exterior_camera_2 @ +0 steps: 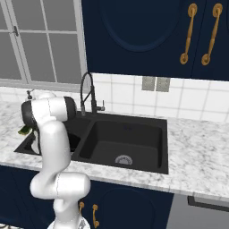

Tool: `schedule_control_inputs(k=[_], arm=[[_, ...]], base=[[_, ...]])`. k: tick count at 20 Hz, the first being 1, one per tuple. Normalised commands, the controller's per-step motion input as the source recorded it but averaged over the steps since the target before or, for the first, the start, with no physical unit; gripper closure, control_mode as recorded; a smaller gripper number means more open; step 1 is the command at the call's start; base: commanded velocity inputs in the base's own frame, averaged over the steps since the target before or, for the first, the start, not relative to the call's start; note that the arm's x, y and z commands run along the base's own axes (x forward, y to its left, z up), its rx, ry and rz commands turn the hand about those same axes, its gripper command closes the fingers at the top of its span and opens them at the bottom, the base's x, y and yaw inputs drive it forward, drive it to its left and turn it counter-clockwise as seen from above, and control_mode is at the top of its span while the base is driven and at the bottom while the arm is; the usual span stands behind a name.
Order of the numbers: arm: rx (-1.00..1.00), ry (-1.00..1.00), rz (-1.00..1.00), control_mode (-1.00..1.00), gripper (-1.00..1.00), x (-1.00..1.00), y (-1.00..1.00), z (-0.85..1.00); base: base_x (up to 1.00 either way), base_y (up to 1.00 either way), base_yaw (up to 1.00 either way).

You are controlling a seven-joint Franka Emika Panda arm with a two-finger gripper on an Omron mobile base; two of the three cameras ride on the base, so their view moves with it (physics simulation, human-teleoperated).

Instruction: Pick the pan and sponge and place them into the sink. Then turn on the water.

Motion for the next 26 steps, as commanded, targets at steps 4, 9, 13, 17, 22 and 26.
schedule_control_inputs(k=[4, 9, 13, 17, 22, 26], arm=[[0.0, 0.0, 0.0, -1.0, 1.0, 0.42, -0.19, -0.33], [0.0, 0.0, 0.0, -1.0, 1.0, 0.52, -0.06, -0.4], [0.03, 0.02, 0.0, -1.0, 1.0, 0.64, 0.0, -0.26], [0.03, 0.0, 0.0, -1.0, 1.0, 0.67, -0.04, -0.34], [0.03, 0.01, 0.0, -1.0, 1.0, 0.72, -0.18, -0.52], [0.03, 0.16, 0.02, -1.0, 1.0, 0.91, -0.27, -0.27]], base=[[0.0, 0.0, 0.0], [0.0, 0.0, 0.0], [0.0, 0.0, 0.0], [0.0, 0.0, 0.0], [0.0, 0.0, 0.0], [0.0, 0.0, 0.0]])
